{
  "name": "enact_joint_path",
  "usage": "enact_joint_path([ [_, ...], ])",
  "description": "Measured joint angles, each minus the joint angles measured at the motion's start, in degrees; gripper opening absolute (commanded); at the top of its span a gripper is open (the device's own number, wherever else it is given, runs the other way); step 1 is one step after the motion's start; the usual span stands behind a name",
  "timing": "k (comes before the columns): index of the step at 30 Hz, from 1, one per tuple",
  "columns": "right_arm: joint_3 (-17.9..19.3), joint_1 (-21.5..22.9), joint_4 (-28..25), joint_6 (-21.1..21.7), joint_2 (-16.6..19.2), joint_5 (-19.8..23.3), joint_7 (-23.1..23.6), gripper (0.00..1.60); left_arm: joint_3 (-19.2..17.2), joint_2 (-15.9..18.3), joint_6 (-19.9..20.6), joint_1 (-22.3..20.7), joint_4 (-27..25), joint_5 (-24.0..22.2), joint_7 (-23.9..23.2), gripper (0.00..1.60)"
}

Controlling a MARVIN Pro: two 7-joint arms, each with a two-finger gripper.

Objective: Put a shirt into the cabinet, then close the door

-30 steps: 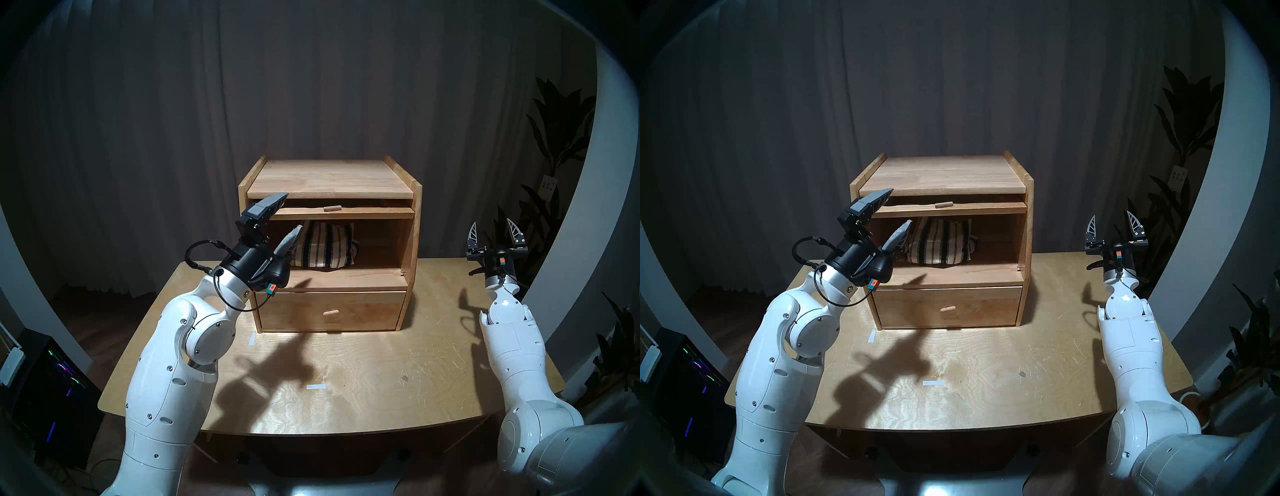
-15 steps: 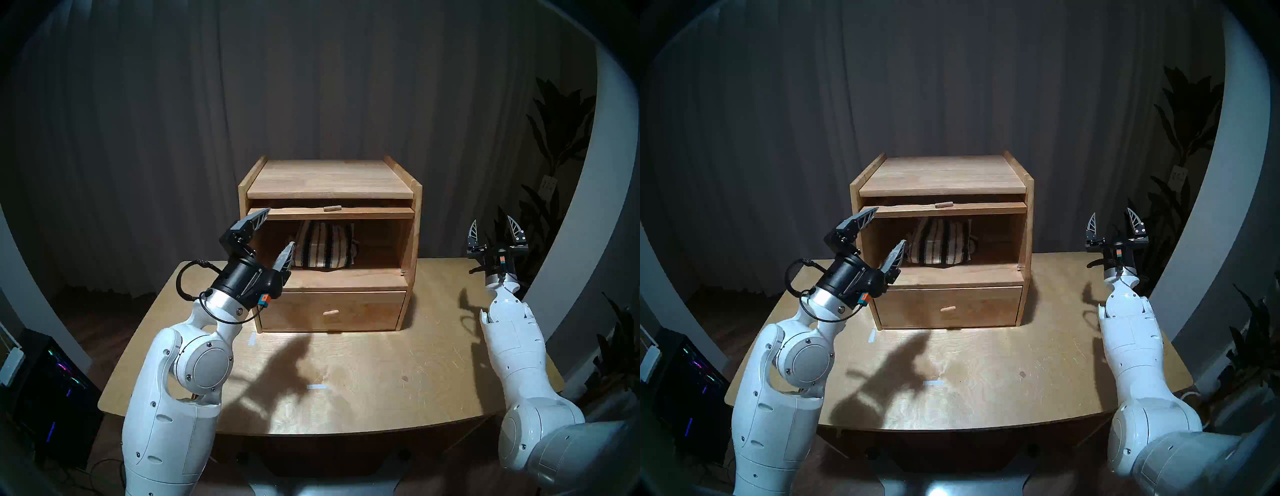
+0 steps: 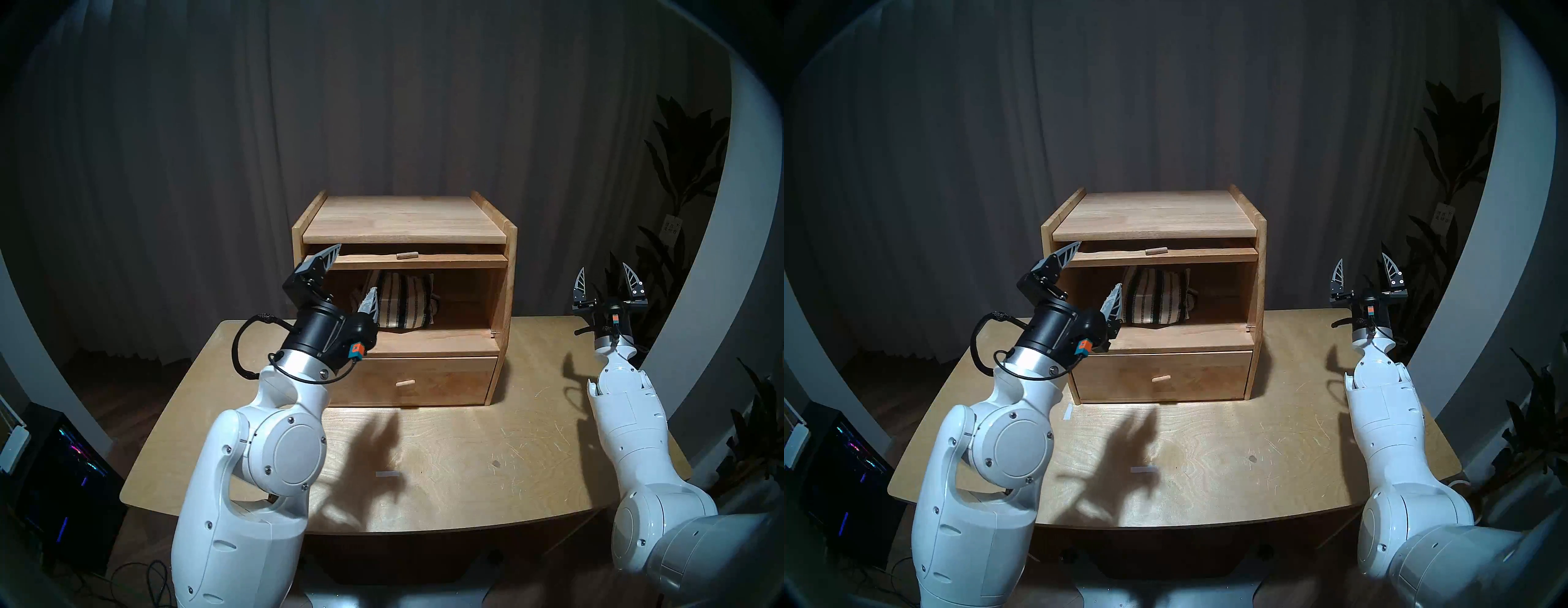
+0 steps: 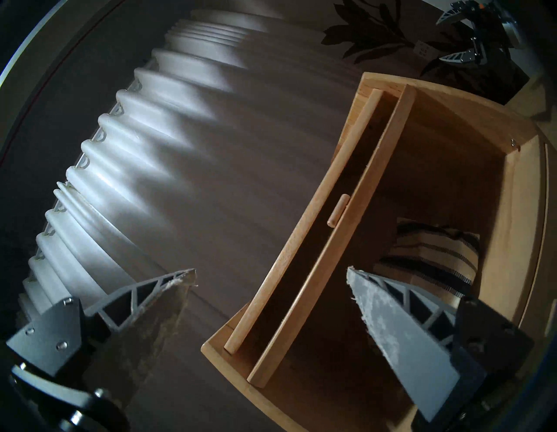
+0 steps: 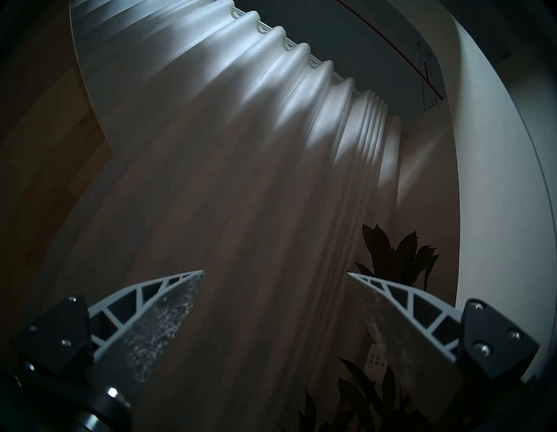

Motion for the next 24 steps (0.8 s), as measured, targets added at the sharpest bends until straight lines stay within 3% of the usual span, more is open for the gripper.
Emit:
enact_joint_path([
  [5,-0.13,0.51,1.25,-1.34,0.10,-0.39,-0.66,1.60,2.32,0.03,4.83,-0.23,1.41,6.78,0.87,1.60],
  [11,-0.35,1.33,3.38,-3.24,0.26,-0.99,-1.56,1.60,5.48,-0.17,11.43,-3.21,6.70,15.17,3.52,1.60],
  [16,-0.53,1.96,4.82,-4.57,0.40,-1.49,-2.25,1.60,6.65,-0.73,15.01,-5.79,10.28,19.06,5.08,1.60],
  [24,-0.80,3.02,6.88,-6.60,0.61,-2.33,-3.35,1.60,8.06,-1.87,20.84,-9.95,13.56,20.81,4.38,1.60],
])
